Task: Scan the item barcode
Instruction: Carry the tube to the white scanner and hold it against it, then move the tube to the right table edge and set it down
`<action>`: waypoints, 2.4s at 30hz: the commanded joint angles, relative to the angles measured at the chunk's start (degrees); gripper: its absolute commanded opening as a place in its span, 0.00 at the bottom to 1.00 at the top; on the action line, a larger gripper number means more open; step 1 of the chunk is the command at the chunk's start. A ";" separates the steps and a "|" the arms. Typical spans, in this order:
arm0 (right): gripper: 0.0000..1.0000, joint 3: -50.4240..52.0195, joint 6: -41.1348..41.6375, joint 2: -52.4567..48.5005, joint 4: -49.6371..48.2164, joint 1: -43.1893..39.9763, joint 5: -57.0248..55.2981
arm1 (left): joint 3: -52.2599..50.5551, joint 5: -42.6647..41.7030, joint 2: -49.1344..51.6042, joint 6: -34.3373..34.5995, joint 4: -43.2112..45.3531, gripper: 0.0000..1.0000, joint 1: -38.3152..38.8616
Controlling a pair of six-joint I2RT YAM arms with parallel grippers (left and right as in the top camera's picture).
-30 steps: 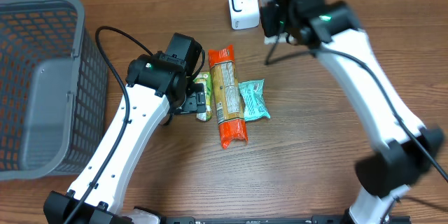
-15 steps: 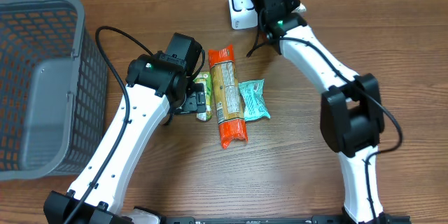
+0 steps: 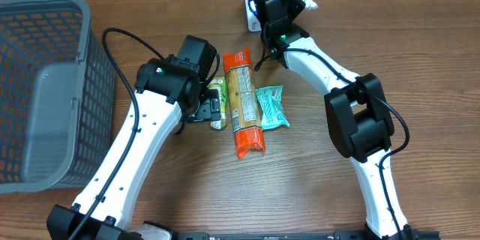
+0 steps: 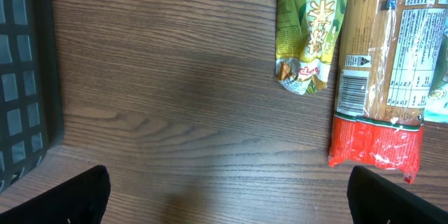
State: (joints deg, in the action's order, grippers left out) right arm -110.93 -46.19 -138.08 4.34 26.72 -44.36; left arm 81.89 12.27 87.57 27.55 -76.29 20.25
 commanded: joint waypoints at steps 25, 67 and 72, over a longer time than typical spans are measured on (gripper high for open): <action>0.04 -0.94 37.73 23.89 34.14 -1.44 25.14 | -0.15 0.76 0.24 1.22 0.07 0.99 0.02; 0.86 20.85 57.48 34.95 61.33 -40.92 65.40 | -0.15 0.79 0.22 1.22 0.07 1.00 0.02; 0.93 20.11 48.61 34.73 61.70 -31.76 72.87 | -0.15 0.76 0.24 1.20 0.07 0.99 0.02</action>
State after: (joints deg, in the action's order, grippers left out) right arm -90.45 11.53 -104.66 65.87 -10.41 20.88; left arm 81.87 12.29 87.57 27.55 -76.29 20.25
